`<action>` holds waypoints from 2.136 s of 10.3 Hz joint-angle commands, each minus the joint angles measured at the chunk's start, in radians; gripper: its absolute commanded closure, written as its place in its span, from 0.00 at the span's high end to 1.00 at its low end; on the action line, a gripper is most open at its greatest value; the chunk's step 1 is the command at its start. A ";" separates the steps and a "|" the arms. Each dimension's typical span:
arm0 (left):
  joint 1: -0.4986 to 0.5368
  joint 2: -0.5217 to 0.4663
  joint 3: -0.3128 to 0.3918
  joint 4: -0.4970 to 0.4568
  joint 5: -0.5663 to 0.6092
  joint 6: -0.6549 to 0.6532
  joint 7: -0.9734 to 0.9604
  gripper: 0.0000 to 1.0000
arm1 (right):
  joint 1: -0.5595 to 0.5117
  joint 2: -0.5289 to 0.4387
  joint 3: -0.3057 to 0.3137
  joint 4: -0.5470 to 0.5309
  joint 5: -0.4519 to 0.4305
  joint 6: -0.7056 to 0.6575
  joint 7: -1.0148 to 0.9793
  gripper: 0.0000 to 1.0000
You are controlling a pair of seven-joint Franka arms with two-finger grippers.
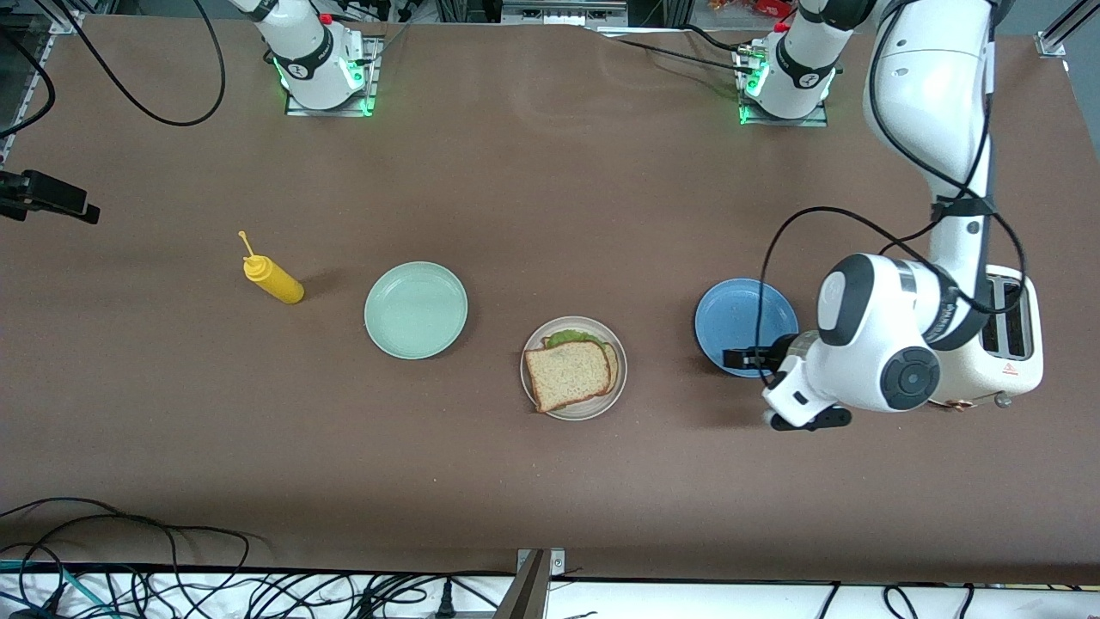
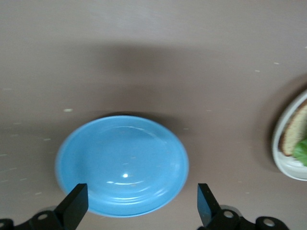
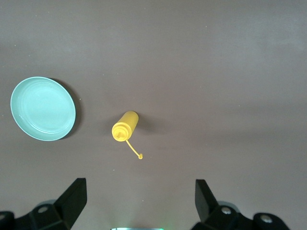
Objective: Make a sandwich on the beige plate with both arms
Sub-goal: 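Open the left gripper and withdraw it toward the toaster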
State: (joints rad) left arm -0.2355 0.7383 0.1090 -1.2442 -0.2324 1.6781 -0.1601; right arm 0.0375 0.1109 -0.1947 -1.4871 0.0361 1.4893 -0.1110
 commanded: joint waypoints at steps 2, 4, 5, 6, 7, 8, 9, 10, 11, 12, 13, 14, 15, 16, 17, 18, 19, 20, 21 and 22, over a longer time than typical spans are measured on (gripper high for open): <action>0.088 -0.065 -0.002 -0.023 0.042 -0.057 0.178 1.00 | -0.019 -0.046 0.011 0.014 -0.015 -0.001 -0.001 1.00; 0.102 -0.114 -0.006 -0.053 0.152 -0.075 0.220 1.00 | -0.019 -0.091 0.009 0.041 -0.012 -0.021 0.010 1.00; 0.108 -0.150 -0.005 -0.084 0.163 -0.075 0.240 1.00 | -0.019 -0.100 0.014 0.041 -0.016 -0.021 0.011 1.00; 0.122 -0.189 -0.005 -0.108 0.163 -0.081 0.249 1.00 | -0.018 -0.082 0.015 0.030 -0.019 -0.020 0.043 1.00; 0.124 -0.222 -0.005 -0.118 0.163 -0.112 0.240 1.00 | -0.021 -0.029 0.014 0.028 -0.016 -0.017 0.072 1.00; 0.124 -0.264 -0.003 -0.129 0.163 -0.147 0.234 1.00 | -0.024 -0.001 0.014 0.031 -0.018 0.000 0.073 1.00; 0.127 -0.316 0.000 -0.158 0.163 -0.164 0.234 1.00 | -0.019 0.012 0.015 0.031 -0.030 0.020 0.073 1.00; 0.149 -0.363 -0.002 -0.187 0.163 -0.163 0.232 1.00 | -0.015 0.021 0.020 0.030 -0.065 0.019 0.073 1.00; 0.160 -0.405 -0.002 -0.210 0.163 -0.166 0.232 1.00 | -0.014 0.027 0.023 0.030 -0.087 0.022 0.073 1.00; 0.171 -0.440 0.000 -0.216 0.163 -0.178 0.222 1.00 | -0.016 0.036 0.021 0.031 -0.079 0.026 0.074 1.00; 0.179 -0.471 -0.002 -0.210 0.163 -0.204 0.212 1.00 | -0.016 0.044 0.021 0.033 -0.075 0.032 0.076 1.00; 0.179 -0.503 -0.002 -0.208 0.165 -0.225 0.209 1.00 | -0.016 0.044 0.021 0.031 -0.055 0.046 0.079 1.00; 0.179 -0.531 -0.003 -0.207 0.176 -0.242 0.209 1.00 | -0.019 0.050 0.020 0.033 -0.042 0.052 0.089 1.00; 0.177 -0.555 -0.009 -0.205 0.209 -0.245 0.209 1.00 | -0.016 0.055 0.021 0.034 -0.036 0.051 0.144 1.00; 0.177 -0.577 -0.009 -0.202 0.238 -0.253 0.211 1.00 | -0.016 0.053 0.021 0.036 -0.033 0.051 0.178 1.00; 0.179 -0.591 -0.008 -0.196 0.239 -0.251 0.211 1.00 | -0.018 0.053 0.020 0.036 -0.030 0.054 0.177 1.00; 0.173 -0.586 -0.012 -0.190 0.239 -0.251 0.211 1.00 | -0.019 0.055 0.020 0.037 -0.027 0.054 0.180 1.00; 0.167 -0.579 -0.017 -0.198 0.232 -0.250 0.211 1.00 | -0.018 0.055 0.020 0.037 -0.027 0.054 0.186 1.00; 0.163 -0.571 -0.019 -0.198 0.235 -0.245 0.211 1.00 | -0.018 0.055 0.020 0.037 -0.027 0.054 0.186 1.00; 0.162 -0.568 -0.019 -0.193 0.240 -0.239 0.211 1.00 | -0.018 0.055 0.020 0.037 -0.027 0.054 0.189 1.00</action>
State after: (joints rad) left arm -0.0656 0.1761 0.0951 -1.4248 -0.0307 1.4289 0.0579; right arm 0.0284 0.1613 -0.1813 -1.4663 -0.0086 1.5454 0.0628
